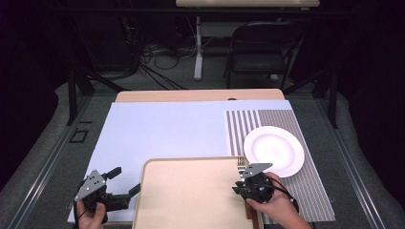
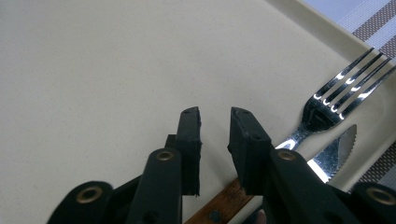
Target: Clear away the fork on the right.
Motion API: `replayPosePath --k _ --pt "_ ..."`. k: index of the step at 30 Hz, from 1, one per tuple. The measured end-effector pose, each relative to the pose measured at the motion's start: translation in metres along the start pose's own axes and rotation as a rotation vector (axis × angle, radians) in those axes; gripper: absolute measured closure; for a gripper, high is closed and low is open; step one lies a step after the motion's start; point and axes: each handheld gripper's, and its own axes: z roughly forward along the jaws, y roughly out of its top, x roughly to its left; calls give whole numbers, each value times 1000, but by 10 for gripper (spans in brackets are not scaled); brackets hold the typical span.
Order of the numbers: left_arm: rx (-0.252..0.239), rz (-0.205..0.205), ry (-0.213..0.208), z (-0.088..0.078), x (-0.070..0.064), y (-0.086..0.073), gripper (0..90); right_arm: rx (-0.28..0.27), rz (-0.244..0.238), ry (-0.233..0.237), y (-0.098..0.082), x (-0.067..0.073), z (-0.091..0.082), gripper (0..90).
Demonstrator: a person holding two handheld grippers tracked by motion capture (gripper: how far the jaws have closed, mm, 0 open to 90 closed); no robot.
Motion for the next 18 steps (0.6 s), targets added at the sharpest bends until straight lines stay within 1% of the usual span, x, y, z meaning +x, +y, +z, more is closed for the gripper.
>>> replayPosePath --k 1,2,5,6,7,8,11,14,18 --pt "1 -1 0 0 0 0 51 -31 7 -4 -1 1 1 680" --pt "1 -1 0 0 0 0 51 -8 4 -2 1 2 -1 665" --pt "0 -2 4 -1 0 0 51 -26 -19 -6 3 4 -2 601" --pt "0 -5 4 -1 0 0 51 -47 -24 -10 3 5 -2 590" --pt "-3 -10 3 -1 -1 0 51 -44 -25 -12 4 5 -2 585" --pt "-2 -5 4 -1 0 0 51 -47 -29 -10 4 5 -3 574" --pt "-4 -6 5 -1 0 0 51 -72 -44 -24 6 5 -5 518" --pt "-5 -5 5 -1 0 0 51 -86 -49 -35 8 6 -8 489" --pt "-4 -9 7 -2 0 0 51 -108 -84 -65 11 6 -12 468"
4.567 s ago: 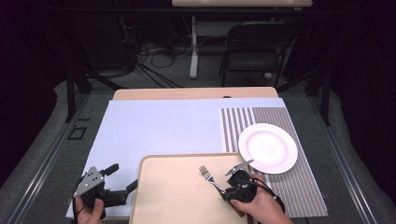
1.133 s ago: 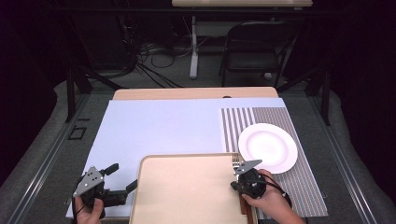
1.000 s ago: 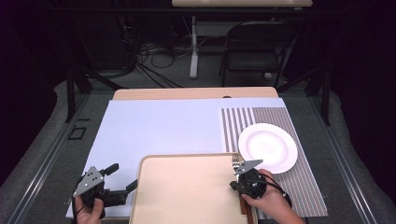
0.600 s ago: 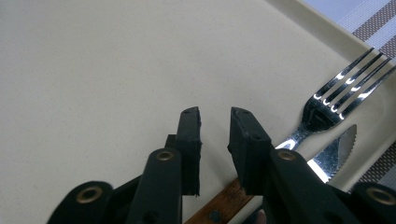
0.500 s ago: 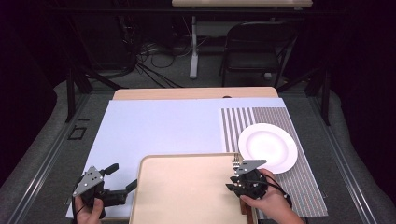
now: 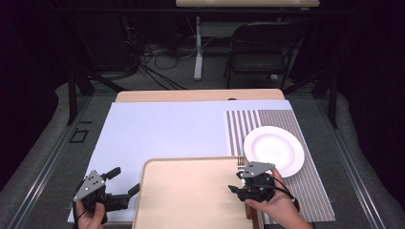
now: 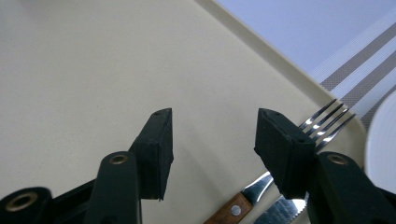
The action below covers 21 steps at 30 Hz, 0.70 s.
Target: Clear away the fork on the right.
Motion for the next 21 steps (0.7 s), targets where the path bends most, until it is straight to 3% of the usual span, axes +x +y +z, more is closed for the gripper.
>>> replayPosePath --k 4,8,15,18,21 --pt "3 4 2 0 0 0 51 -8 -25 -35 1 -3 -5 467" --pt "-1 2 4 0 -1 0 51 -31 -17 -38 0 -8 -14 482" --pt "-5 4 5 0 -1 0 51 -65 -4 -92 -6 -18 -29 391" --pt "2 5 6 -1 -1 0 51 -51 21 -110 -11 -25 -35 384" --pt "2 8 8 -1 -1 0 51 -36 38 -120 -16 -31 -41 296"
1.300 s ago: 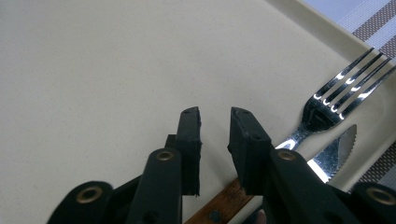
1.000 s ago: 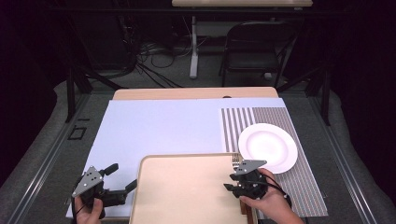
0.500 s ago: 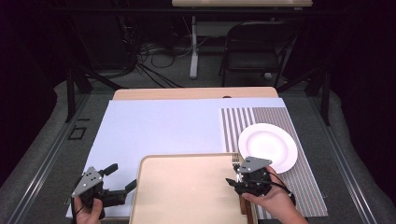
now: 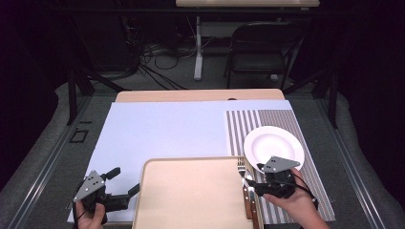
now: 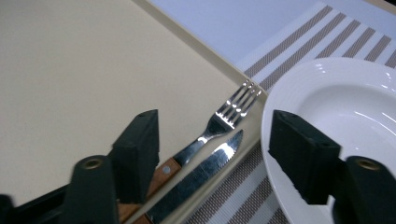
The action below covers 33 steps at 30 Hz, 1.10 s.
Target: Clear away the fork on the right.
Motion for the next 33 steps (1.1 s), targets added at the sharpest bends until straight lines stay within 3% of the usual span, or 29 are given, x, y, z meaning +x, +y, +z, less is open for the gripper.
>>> replayPosePath --k 4,6,9,15,23,33 --pt "-4 1 1 0 0 0 51 -22 3 -58 -6 -8 -6 138" --pt "-5 -1 1 0 0 0 51 -27 11 -62 -9 -13 -10 122" --pt "-6 -2 2 0 0 0 51 -42 37 -75 -13 -21 -14 4" --pt "-9 -3 4 0 0 0 51 -21 69 -119 -19 -34 -24 0" --pt "-3 0 6 -1 0 0 51 24 40 -152 -28 -52 -38 0" --pt "-4 0 8 0 -1 0 51 40 25 -184 -30 -60 -41 0"
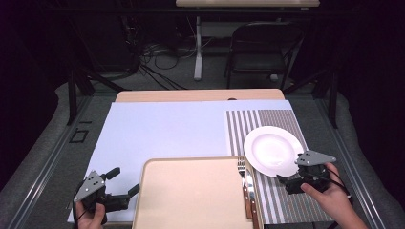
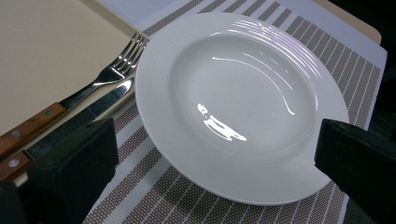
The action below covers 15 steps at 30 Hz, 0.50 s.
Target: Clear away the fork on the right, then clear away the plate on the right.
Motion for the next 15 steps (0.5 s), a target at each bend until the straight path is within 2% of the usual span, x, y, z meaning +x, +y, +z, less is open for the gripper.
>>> replayPosePath --k 6,10,11,15 --pt "-2 -2 1 0 0 0 51 31 -45 -16 3 -2 1 0" --pt "0 -4 -3 0 -1 0 51 24 -84 -15 4 -1 4 0" --pt "3 2 -3 0 0 0 51 46 -101 -25 5 -1 4 0" --pt "1 -4 -1 0 0 0 51 63 -163 -24 6 0 7 0"
